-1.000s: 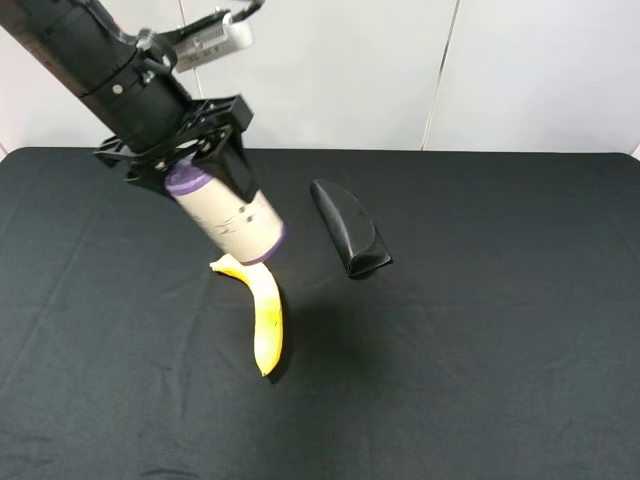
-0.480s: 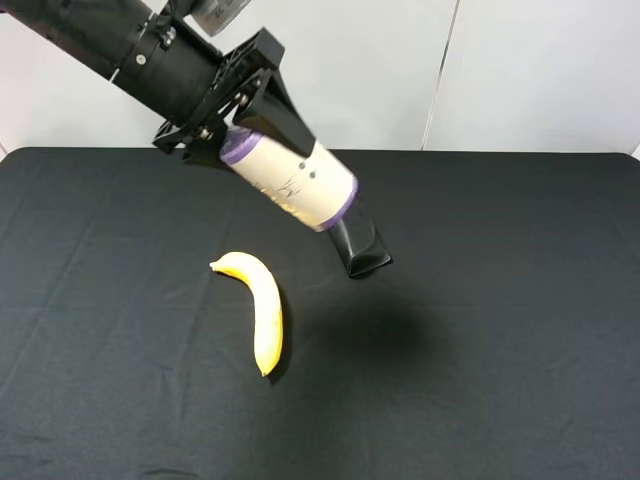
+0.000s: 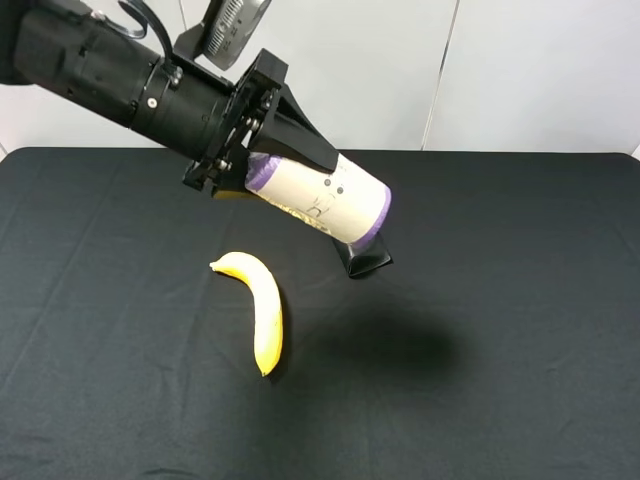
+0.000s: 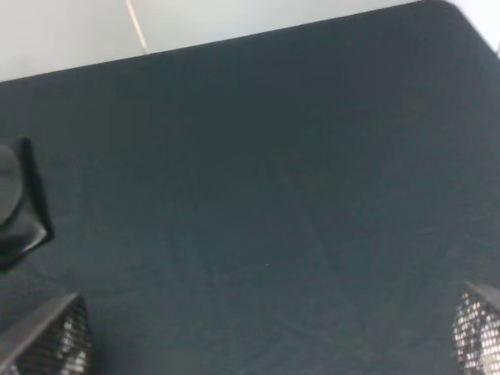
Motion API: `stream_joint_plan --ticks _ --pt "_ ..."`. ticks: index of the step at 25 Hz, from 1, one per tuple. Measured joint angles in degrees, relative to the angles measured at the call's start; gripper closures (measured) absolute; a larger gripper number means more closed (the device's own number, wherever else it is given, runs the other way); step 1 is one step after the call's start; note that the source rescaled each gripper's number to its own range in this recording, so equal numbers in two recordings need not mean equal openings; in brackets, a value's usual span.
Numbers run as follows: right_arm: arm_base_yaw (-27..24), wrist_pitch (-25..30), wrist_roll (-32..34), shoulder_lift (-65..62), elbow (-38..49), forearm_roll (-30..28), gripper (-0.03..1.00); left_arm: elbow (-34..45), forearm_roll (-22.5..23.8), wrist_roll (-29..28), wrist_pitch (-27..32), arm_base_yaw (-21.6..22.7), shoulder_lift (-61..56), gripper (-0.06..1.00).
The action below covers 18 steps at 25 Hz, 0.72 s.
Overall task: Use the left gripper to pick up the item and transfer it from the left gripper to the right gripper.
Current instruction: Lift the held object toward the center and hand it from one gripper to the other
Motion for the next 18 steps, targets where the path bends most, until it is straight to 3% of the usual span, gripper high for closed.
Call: stream_joint_plan --ticks 5,9,18 --pt "0.00 1.36 -2.63 3.75 -1.32 7.71 -0.03 0.08 -1.90 0.80 1.30 0.00 0.00 0.93" --pt "0.78 2.24 -13.47 12.27 -4.94 10.65 -0.03 0.08 -2.11 0.79 1.53 0.00 0.00 0.93" --pt "17.69 -3.91 -19.37 25.57 -12.76 11.28 -0.03 0.08 -2.27 0.79 2.02 0.00 0.00 0.93"
